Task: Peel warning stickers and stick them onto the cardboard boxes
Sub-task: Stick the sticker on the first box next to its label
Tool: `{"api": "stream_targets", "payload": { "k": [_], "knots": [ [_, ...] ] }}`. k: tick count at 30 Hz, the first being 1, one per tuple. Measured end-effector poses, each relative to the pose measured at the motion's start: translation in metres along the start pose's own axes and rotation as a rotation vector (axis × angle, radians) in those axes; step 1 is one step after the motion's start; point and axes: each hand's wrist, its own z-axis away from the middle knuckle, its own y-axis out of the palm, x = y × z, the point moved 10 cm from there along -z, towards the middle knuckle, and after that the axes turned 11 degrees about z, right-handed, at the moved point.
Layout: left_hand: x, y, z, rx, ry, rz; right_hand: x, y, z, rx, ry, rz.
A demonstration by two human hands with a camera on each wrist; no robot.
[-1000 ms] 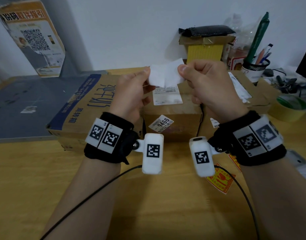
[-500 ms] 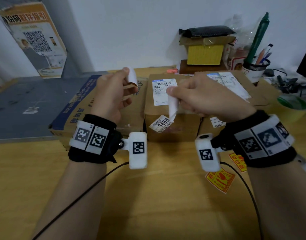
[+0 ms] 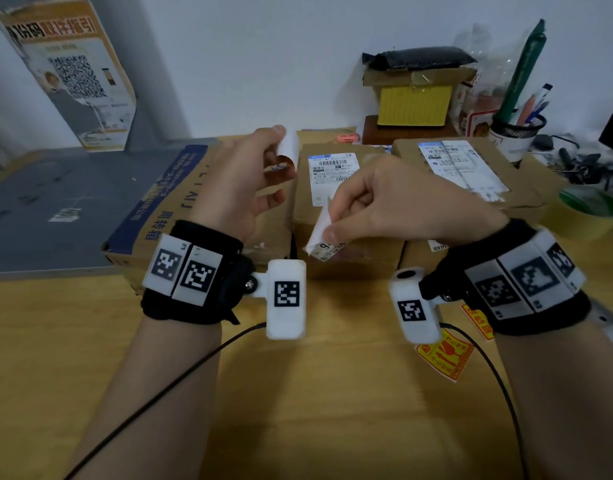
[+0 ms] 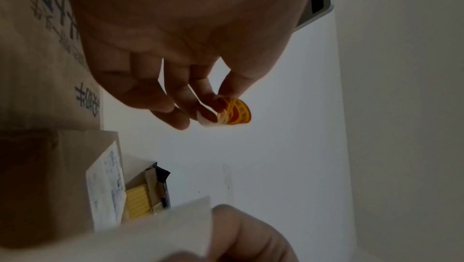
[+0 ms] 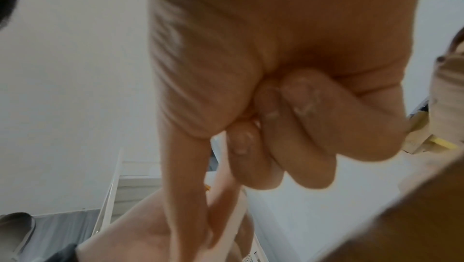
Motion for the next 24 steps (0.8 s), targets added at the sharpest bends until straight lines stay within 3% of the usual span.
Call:
{"api": "stream_targets", "payload": {
  "k": [6, 11, 19, 21, 24],
  "knots": [
    [-0.001, 0.001, 0.002, 0.006, -0.004, 0.000, 0.005, -0.001, 0.000, -0.026, -0.009, 0.003],
    [0.000, 0.005, 0.005, 0.024, -0.010, -0.009, -0.001, 0.019, 0.000, 0.141, 0.058, 0.081],
    [0.000, 0.011, 0.009, 0.037, -0.014, -0.034, -0.002, 0.023, -0.005, 0.127, 0.036, 0.013],
    [0.001, 0.012, 0.010, 0.043, -0.014, -0.048, -0.003, 0.015, -0.006, 0.049, 0.039, -0.023],
    [0.002, 0.014, 0.009, 0.056, -0.015, -0.088, -0.001, -0.012, -0.005, -0.202, 0.022, -0.085]
  ]
}}
